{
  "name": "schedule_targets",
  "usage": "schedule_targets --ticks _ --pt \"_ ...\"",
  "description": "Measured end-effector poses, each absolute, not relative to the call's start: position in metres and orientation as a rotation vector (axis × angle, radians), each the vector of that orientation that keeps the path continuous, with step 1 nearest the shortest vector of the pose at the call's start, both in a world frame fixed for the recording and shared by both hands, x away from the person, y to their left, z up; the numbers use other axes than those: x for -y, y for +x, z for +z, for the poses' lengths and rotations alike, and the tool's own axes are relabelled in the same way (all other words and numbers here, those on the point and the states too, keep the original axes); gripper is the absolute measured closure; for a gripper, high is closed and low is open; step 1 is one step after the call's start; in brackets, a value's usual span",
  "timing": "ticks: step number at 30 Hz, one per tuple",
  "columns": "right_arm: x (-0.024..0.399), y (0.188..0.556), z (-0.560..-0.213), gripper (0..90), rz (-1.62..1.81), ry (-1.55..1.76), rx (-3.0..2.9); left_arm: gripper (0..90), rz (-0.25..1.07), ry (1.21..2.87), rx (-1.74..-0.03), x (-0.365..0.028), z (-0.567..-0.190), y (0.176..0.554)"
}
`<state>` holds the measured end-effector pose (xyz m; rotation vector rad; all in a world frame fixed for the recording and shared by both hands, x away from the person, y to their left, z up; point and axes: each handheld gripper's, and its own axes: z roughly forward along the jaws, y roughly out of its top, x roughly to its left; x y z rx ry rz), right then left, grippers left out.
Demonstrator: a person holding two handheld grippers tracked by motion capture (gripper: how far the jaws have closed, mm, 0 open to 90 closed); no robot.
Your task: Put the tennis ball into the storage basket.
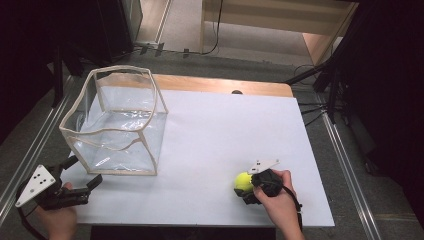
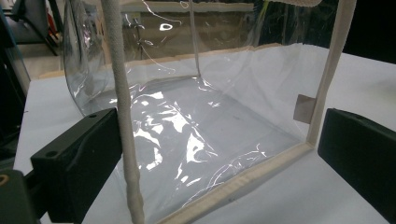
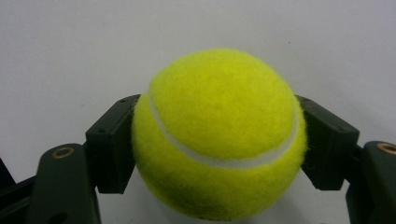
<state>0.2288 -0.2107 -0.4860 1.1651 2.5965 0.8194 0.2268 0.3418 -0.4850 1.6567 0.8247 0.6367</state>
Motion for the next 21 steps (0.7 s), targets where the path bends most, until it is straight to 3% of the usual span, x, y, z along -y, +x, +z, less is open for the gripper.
schedule_targets --ticks 21 --pt "0.173 0.25 -0.471 23.0 0.881 1.072 -2.631 0.1 0.632 1.652 -0.825 -0.342 -0.485 0.227"
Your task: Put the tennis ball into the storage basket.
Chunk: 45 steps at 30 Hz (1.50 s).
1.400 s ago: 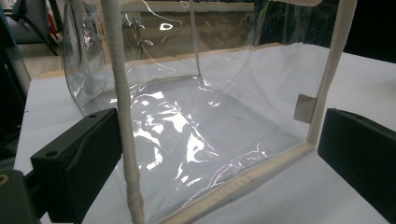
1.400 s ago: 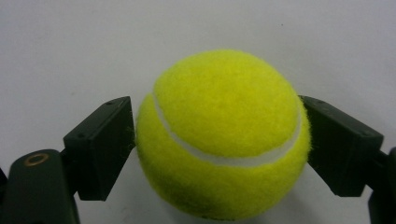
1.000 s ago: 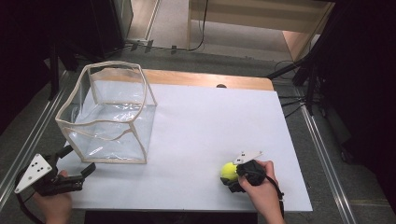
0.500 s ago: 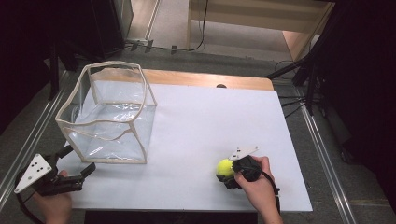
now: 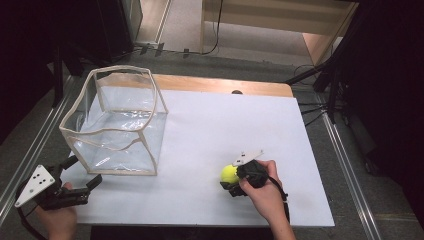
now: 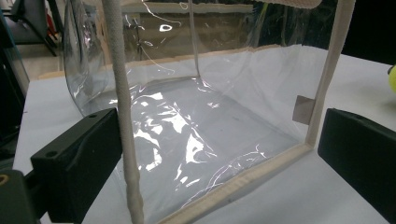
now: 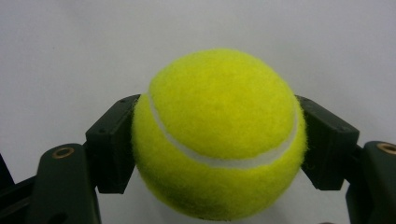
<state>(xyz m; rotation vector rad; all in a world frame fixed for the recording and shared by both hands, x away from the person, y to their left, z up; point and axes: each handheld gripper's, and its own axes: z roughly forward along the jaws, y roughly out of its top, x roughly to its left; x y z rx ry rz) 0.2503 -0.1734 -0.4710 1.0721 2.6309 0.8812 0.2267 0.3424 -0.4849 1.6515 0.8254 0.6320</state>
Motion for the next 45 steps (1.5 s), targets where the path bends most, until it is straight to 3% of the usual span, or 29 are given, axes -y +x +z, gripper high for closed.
schedule_targets --ticks 45 --pt "0.081 0.289 -0.456 23.1 0.955 0.907 -2.727 0.1 0.626 1.644 -0.825 -0.343 -0.485 0.227"
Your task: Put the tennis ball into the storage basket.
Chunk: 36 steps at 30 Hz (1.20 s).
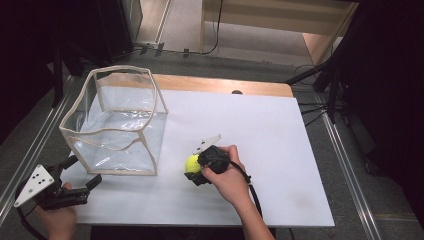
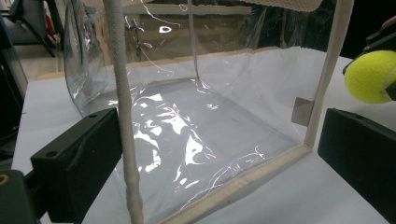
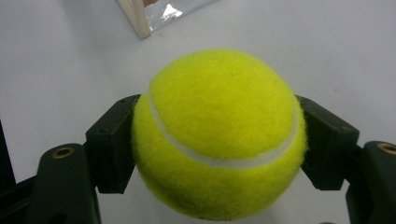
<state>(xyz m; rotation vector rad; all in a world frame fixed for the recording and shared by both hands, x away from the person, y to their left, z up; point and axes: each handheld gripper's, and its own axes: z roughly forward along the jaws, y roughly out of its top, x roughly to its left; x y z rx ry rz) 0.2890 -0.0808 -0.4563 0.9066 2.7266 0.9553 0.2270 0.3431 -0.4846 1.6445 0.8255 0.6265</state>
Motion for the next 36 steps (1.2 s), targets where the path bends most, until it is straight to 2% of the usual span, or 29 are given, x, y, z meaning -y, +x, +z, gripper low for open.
schedule_targets --ticks 19,36 --pt "0.047 0.303 -0.455 23.1 0.995 0.856 -2.753 0.1 0.621 1.64 -0.823 -0.344 -0.484 0.227" --pt "0.035 0.311 -0.436 23.1 1.013 0.805 -2.743 0.1 0.617 1.636 -0.825 -0.343 -0.484 0.227"
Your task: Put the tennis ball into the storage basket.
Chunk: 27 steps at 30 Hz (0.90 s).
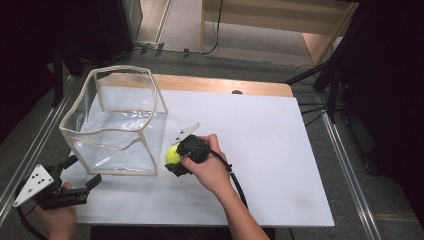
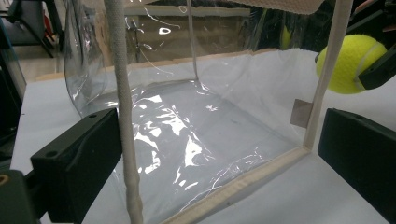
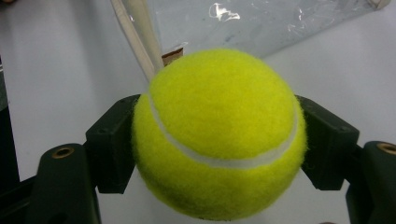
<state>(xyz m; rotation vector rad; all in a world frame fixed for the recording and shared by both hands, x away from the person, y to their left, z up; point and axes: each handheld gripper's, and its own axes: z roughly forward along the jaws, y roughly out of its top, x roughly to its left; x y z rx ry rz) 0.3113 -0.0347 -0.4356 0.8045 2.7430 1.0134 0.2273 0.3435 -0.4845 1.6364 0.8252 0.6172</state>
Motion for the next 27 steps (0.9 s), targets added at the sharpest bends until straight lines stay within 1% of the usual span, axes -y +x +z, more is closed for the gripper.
schedule_targets --ticks 9,27 --pt "0.034 0.315 -0.427 23.1 1.017 0.789 -2.738 0.1 0.617 1.635 -0.826 -0.343 -0.484 0.227" --pt "0.035 0.321 -0.399 23.1 1.067 0.772 -2.715 0.1 0.621 1.638 -0.823 -0.343 -0.484 0.228"
